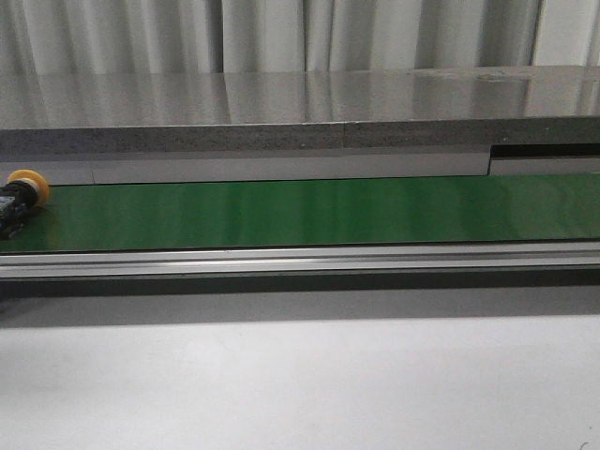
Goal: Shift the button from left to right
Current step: 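Set the button on the belt and open the left gripper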
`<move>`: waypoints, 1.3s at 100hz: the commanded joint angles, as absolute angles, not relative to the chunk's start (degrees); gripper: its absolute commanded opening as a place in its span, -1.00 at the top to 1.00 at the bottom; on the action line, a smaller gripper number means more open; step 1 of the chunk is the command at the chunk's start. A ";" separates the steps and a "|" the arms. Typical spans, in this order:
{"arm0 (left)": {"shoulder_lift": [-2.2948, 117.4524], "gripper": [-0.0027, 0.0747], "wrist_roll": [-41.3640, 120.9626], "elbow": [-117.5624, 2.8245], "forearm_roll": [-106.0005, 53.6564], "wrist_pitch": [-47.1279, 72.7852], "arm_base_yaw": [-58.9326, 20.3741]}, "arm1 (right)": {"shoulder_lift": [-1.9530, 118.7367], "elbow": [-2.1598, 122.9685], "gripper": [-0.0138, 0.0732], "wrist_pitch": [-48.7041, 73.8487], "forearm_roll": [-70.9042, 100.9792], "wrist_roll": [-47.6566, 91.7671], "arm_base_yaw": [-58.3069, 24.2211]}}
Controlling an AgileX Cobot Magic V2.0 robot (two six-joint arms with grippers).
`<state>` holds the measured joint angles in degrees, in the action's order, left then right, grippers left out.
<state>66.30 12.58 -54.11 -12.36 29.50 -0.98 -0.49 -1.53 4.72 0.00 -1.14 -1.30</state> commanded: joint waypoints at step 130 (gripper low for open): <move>20.05 0.41 12.74 -14.37 -13.46 5.39 -2.78 | -1.73 -0.62 0.84 0.47 -0.83 -1.19 -1.00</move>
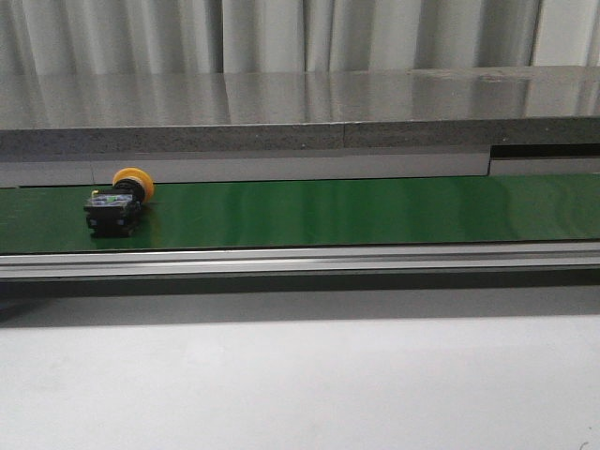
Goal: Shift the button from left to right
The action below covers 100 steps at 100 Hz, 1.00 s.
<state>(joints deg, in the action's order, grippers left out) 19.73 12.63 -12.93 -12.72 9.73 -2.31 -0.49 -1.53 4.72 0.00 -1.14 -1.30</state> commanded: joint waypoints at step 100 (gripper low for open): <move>20.05 0.98 12.74 -14.37 -13.46 5.39 -2.78 | 5.24 10.64 0.84 7.25 1.57 -1.19 -1.00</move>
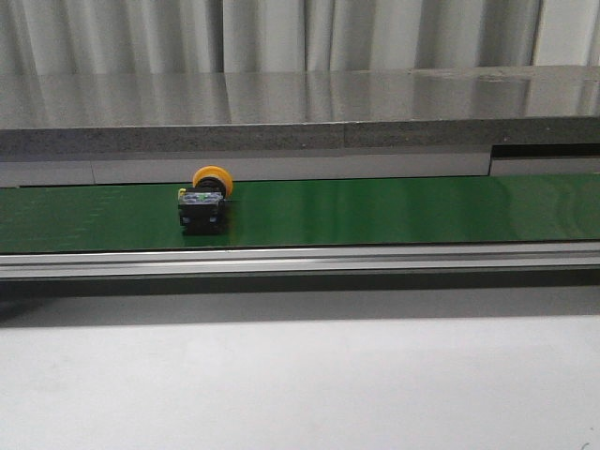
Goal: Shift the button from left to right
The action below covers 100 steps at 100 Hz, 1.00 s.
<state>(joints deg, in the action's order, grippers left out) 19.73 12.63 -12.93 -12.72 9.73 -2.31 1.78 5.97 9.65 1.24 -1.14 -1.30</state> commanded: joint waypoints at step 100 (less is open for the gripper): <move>20.05 0.99 12.74 -14.37 -13.46 5.39 -2.78 | 43.32 38.52 0.58 33.19 2.65 -1.19 -1.00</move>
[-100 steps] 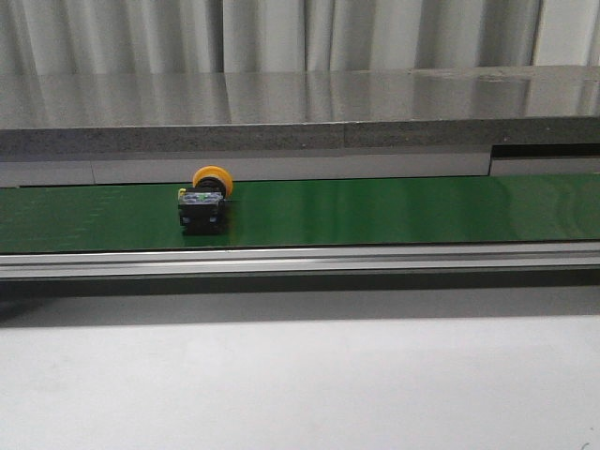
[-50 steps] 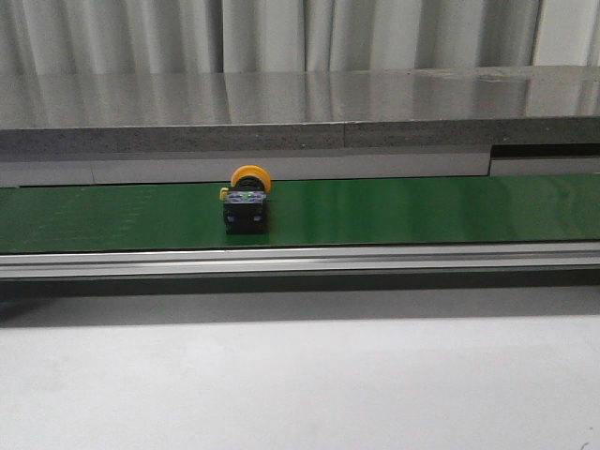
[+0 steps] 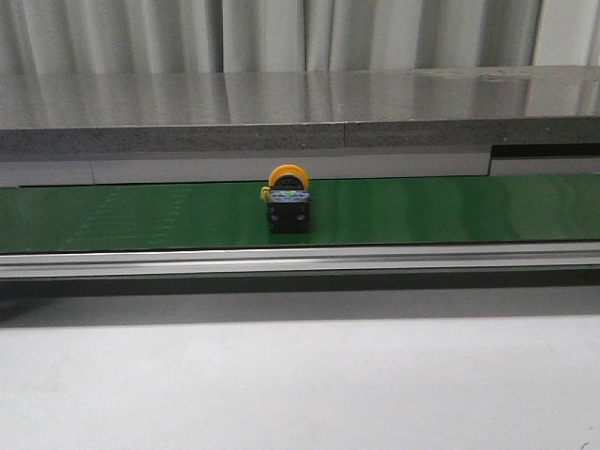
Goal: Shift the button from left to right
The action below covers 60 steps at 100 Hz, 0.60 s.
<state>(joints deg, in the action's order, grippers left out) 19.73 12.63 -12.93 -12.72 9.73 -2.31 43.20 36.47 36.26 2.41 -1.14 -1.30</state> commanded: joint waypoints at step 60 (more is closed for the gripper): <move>20.05 0.98 12.74 -14.37 -13.46 5.39 -2.78 | 45.64 40.33 -0.58 31.84 7.31 -1.05 -1.06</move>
